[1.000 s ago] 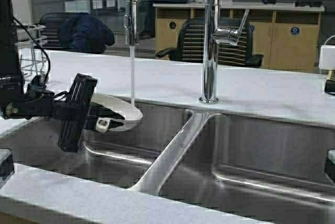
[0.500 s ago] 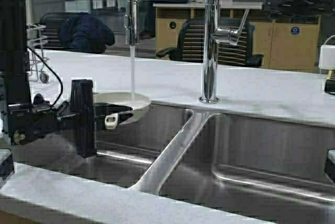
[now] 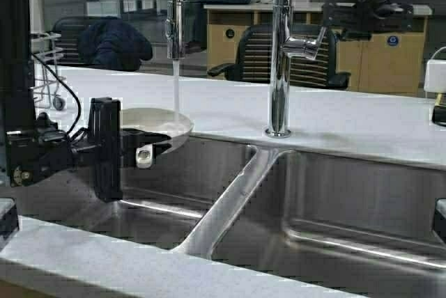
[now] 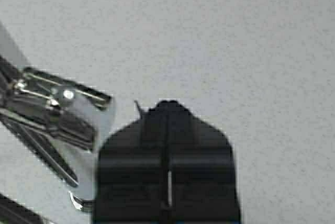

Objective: Wash the pan

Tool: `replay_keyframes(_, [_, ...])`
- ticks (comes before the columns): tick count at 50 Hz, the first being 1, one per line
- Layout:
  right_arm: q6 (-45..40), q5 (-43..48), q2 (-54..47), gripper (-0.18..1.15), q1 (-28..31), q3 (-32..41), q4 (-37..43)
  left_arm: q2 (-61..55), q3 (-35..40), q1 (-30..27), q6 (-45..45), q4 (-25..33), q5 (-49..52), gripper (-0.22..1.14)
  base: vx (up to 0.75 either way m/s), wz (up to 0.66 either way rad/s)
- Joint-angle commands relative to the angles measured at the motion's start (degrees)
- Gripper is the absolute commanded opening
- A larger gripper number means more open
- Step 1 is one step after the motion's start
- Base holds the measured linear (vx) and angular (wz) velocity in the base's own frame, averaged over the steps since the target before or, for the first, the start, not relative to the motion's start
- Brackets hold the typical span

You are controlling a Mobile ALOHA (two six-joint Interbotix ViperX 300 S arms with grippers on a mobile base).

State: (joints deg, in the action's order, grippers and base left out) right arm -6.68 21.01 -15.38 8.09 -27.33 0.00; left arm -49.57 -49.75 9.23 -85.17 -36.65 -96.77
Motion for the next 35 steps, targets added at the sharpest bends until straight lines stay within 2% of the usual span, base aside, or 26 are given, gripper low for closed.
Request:
replay_keyframes(1, [0.26, -0.44, -0.44, 0.07, 2.64, 4.31, -0.26, 2.46, 0.18, 0.09, 0.88, 0.0, -1.14, 0.03, 0.0, 0.0])
replay_keyframes(11, [0.79, -2.29, -2.11, 0.07, 5.62, 8.17, -5.27, 2.2, 0.35, 0.09, 0.97, 0.0, -1.14, 0.03, 0.0, 0.0])
replay_keyframes(18, [0.88, -2.72, -0.44, 0.07, 6.15, 7.82, -5.98, 1.41, 0.62, 0.09, 0.97, -0.09, -1.23, 0.03, 0.0, 0.0])
replay_keyframes(27, [1.14, 0.18, 7.73, 0.07, 4.13, 1.58, -5.1, 0.0, 2.11, 0.09, 2.81, 0.35, -2.02, 0.03, 0.0, 0.0])
replay_keyframes(31, [1.23, 0.7, 11.43, 0.07, 3.43, -2.11, -3.43, 0.79, 0.88, 0.09, 5.54, 5.01, -0.09, 0.03, 0.0, 0.0])
replay_keyframes(35, [1.23, 0.7, 14.5, 0.07, 3.16, -5.89, -2.46, 4.48, -1.93, 0.09, 6.59, 8.96, 6.24, 0.03, 0.0, 0.0])
